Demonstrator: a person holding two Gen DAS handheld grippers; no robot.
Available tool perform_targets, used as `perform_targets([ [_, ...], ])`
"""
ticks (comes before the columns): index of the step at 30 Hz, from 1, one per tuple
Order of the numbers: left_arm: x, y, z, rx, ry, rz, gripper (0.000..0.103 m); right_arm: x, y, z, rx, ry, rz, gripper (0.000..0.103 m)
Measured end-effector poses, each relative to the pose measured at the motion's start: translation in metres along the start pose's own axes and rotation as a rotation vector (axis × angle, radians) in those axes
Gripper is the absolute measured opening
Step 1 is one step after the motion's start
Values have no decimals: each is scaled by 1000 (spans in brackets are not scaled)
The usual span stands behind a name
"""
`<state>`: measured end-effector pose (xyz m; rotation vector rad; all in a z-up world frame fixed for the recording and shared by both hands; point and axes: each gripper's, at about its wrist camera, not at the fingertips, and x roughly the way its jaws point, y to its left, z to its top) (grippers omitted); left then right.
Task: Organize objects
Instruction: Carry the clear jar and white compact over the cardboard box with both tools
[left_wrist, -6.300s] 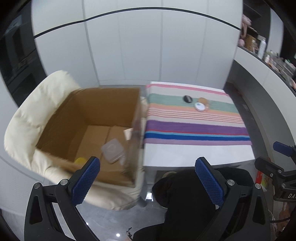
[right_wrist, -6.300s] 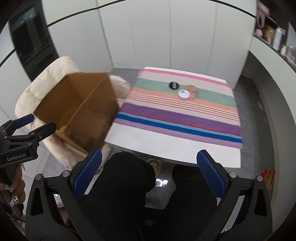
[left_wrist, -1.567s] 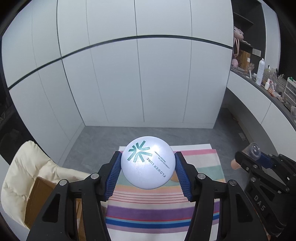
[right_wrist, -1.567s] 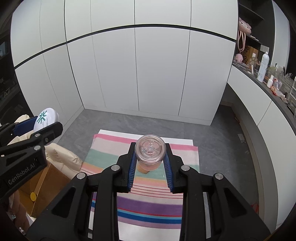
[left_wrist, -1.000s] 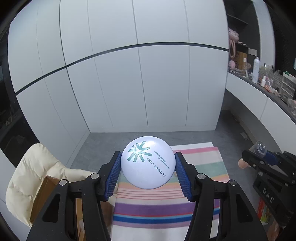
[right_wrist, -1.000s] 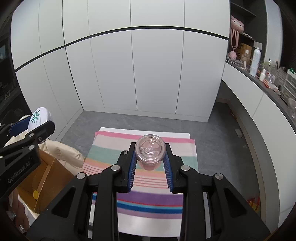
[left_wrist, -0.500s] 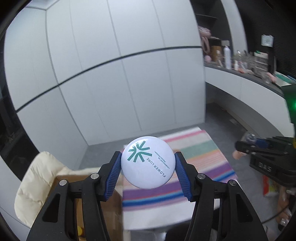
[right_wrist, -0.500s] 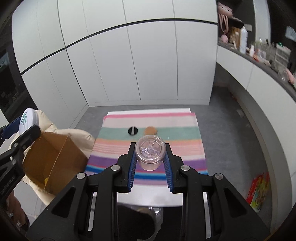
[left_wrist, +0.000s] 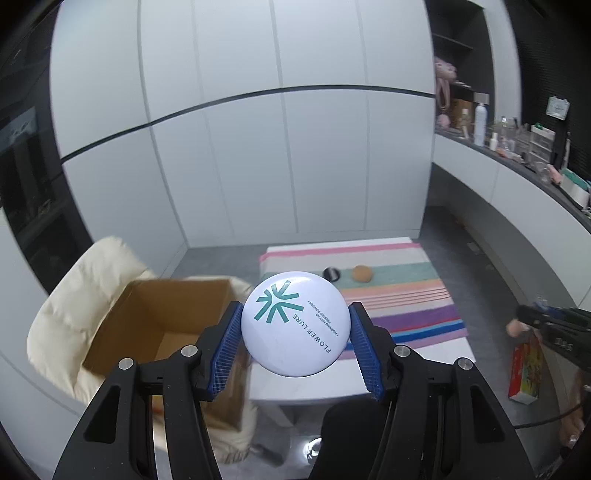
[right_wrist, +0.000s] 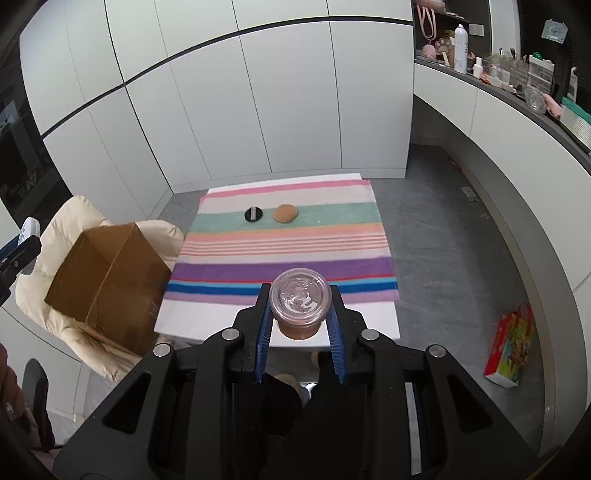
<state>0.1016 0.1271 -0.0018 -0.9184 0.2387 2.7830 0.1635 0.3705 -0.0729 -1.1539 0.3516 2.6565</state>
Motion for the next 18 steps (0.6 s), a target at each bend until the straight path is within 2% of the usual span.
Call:
perform_targets([
  [5,9,17,-20,-24,30,35,58,-12,2,-16,-26,30,-24,29],
  [8,16,24,-27,-42,60,24,58,-18,-4,-24,-17,38,-35,29],
  [11,22,27,-26,-45,78,12,58,-20,-7,-26,-12,40,-45,29],
  [18,22,29,-26,-40,69,47,58,-17,-3,-22,-24,36,-47,29],
])
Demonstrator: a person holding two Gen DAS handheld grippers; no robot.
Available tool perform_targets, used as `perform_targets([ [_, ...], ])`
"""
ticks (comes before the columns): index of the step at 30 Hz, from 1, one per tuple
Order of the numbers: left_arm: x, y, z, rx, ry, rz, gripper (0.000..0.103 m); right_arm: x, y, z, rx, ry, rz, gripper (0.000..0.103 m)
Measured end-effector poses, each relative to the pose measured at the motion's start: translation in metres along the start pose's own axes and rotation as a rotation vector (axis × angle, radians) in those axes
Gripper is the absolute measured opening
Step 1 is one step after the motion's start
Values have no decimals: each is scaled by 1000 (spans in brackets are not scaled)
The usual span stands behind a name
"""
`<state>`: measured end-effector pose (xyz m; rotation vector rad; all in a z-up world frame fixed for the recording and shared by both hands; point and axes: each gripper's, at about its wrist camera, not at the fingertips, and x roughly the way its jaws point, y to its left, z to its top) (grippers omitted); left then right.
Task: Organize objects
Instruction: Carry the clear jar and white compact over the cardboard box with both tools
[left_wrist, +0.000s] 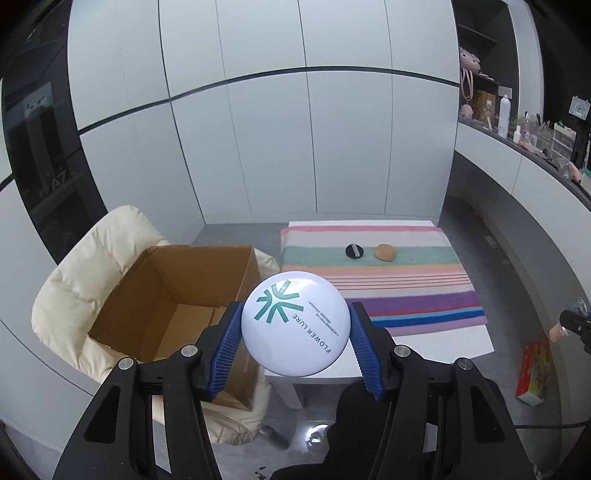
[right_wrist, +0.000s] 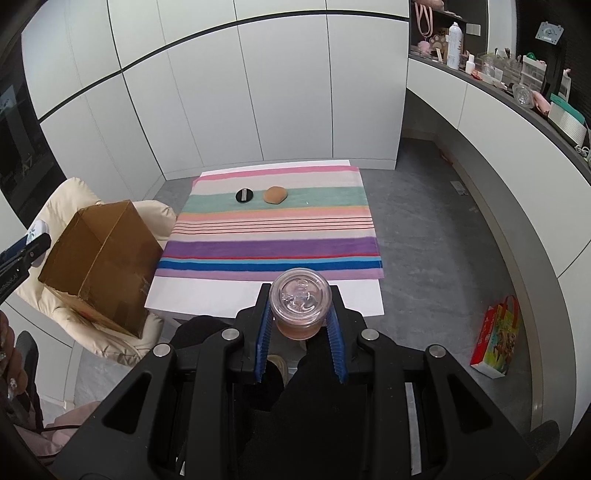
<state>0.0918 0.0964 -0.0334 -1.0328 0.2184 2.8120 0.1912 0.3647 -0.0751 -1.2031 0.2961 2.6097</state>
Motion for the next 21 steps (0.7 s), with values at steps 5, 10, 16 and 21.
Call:
perform_targets([
  [5,8,4,0,-14,33,-5,58,6,-3,0,7,13,-11,29],
  [10,20,8,-2,-39,77,21,58,13,0,0,-2,29,1,29],
  [16,28,25,-10,-76,110,56,58,27,13,2,-36,66,42,29],
  [21,32,45,-22,-107,131,105,58,38,38,5,-88,80,87,29],
])
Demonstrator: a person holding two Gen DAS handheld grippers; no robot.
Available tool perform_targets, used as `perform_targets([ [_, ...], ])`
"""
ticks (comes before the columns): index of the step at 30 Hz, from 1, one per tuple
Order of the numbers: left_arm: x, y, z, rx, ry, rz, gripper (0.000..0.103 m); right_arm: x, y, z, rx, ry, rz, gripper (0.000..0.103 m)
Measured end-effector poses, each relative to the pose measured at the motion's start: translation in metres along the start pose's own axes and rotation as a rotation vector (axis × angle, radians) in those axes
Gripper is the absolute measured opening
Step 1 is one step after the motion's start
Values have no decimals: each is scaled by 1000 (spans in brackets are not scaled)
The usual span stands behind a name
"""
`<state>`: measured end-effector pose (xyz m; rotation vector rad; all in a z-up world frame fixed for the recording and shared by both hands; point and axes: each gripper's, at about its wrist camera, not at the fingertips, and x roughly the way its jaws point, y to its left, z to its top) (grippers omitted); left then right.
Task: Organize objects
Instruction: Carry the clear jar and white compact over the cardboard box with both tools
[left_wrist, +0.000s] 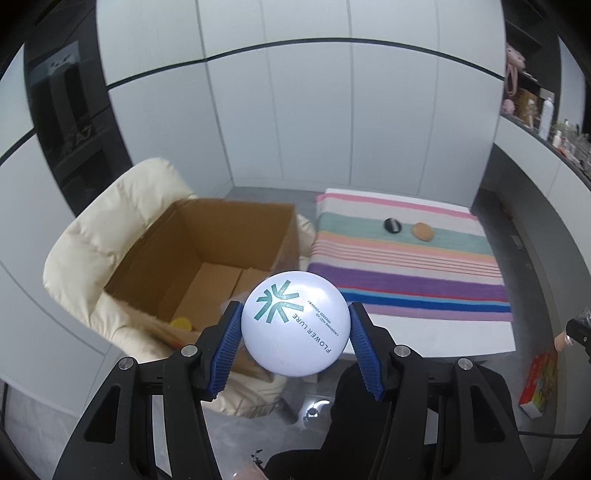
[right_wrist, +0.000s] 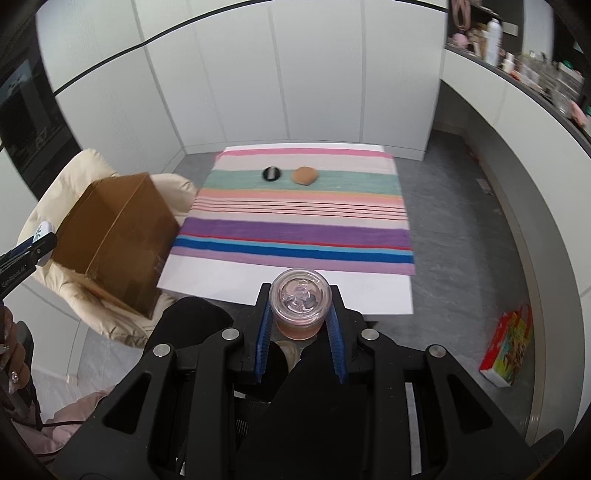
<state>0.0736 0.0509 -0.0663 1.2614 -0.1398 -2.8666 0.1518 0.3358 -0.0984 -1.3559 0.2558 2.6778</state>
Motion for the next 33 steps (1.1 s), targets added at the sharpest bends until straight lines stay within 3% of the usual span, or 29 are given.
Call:
perform_targets([
  [9,-1,60,-20,-102,33,81,58,28,67,13,-124,26,88,29],
  [18,-17,113,-37,-202,42,160,58,41,164,18,-305,39,231,29],
  [26,-26,131,-45,-240,47,189,58,43,221,12,-410,34,292,29],
  [33,-21,138,-42,-244,47,188,58,46,242,14,-443,31,299,29],
])
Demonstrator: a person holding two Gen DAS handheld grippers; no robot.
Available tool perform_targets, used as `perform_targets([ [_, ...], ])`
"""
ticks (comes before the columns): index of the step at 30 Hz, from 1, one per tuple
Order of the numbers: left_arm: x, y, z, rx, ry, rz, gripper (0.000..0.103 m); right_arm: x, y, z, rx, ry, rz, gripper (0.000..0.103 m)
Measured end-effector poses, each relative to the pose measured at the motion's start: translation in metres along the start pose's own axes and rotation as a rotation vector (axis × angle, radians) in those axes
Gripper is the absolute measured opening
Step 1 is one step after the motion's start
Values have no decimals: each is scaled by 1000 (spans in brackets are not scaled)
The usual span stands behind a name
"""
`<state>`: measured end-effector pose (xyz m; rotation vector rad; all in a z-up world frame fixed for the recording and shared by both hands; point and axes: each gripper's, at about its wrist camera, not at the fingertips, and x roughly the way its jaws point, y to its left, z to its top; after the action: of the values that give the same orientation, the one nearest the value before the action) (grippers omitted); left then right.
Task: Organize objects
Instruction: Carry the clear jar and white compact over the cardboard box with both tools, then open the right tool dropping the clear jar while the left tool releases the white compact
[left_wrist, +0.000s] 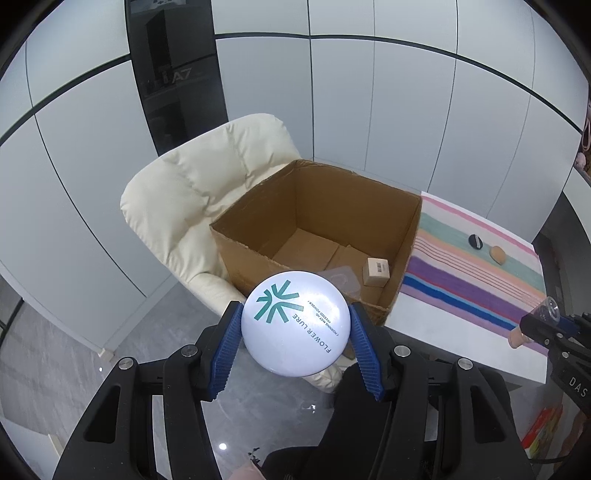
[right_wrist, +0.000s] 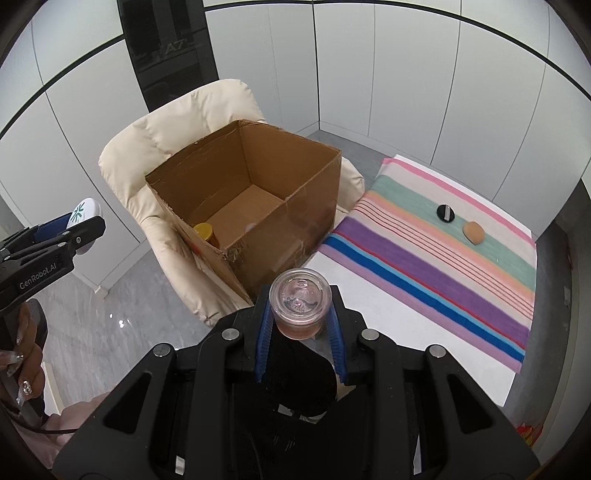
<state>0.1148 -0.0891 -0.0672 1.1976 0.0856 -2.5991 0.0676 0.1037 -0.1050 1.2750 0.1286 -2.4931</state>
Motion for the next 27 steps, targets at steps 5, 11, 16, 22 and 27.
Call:
perform_targets([
  [5,12,4,9,13,-4,6,58,13,5,11,-14,7,2,29],
  [11,39,2,33,35,-18,12,58,40,16,37,-56,4,1,29],
  [16,70,3,64,24,-21,2,58,74,31,71,-106,-3,10,29],
  [22,113,6,108,4,-44,2,59,119,45,117,-144,-6,32,29],
  [27,161,10,132,-24,-17,19,59,155,48,151,-139,8,62,29],
])
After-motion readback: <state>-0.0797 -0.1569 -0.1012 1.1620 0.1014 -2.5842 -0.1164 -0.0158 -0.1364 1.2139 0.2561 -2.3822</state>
